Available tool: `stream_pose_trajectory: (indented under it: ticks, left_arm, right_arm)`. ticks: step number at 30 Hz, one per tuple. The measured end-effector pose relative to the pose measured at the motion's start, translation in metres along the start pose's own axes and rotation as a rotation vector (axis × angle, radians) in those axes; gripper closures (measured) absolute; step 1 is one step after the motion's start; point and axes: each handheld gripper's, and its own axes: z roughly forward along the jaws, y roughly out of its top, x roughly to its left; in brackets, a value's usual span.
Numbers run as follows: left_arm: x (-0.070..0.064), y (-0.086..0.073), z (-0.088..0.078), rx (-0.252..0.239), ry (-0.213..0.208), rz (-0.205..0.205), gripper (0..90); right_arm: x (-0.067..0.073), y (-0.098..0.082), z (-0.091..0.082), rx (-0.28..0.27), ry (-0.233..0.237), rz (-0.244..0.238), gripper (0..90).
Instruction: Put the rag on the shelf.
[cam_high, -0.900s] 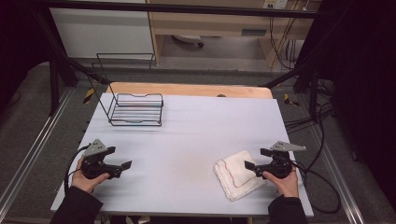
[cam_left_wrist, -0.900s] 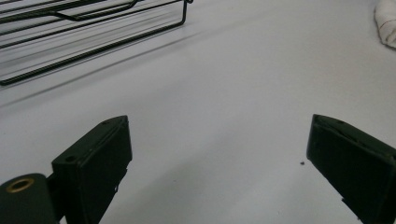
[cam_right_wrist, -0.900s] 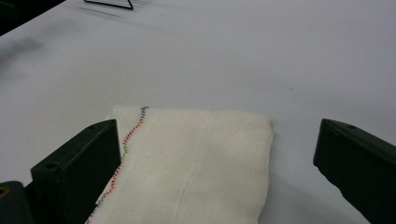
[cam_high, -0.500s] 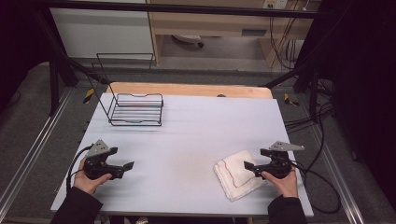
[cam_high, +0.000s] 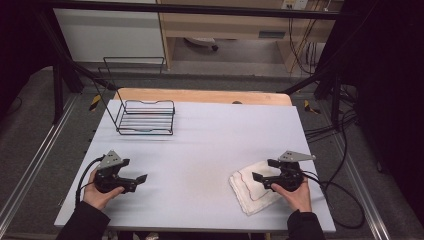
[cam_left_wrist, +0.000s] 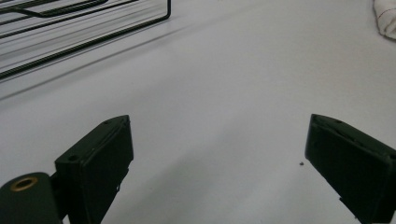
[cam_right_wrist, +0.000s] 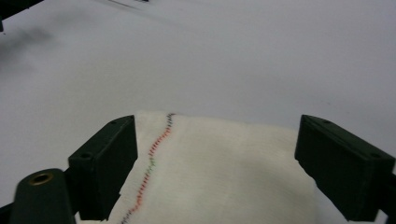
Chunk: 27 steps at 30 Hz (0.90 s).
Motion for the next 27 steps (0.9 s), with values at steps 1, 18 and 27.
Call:
stream_pose_trajectory:
  ticks: [1, 18, 27]
  left_arm:
    - [0.0, 0.0, 0.0, -0.002, 0.004, -0.001, 7.6]
    - [0.005, -0.002, -0.003, -0.002, 0.026, -0.008, 8.1]
    - [0.007, -0.003, -0.004, 0.002, 0.029, -0.008, 8.6]
  right_arm:
    - [0.004, 0.001, 0.003, 0.007, 0.005, 0.002, 17.0]
    - [0.051, 0.015, 0.053, 0.125, 0.038, -0.09, 47.3]
    - [0.053, 0.015, 0.069, 0.171, 0.016, -0.101, 59.8]
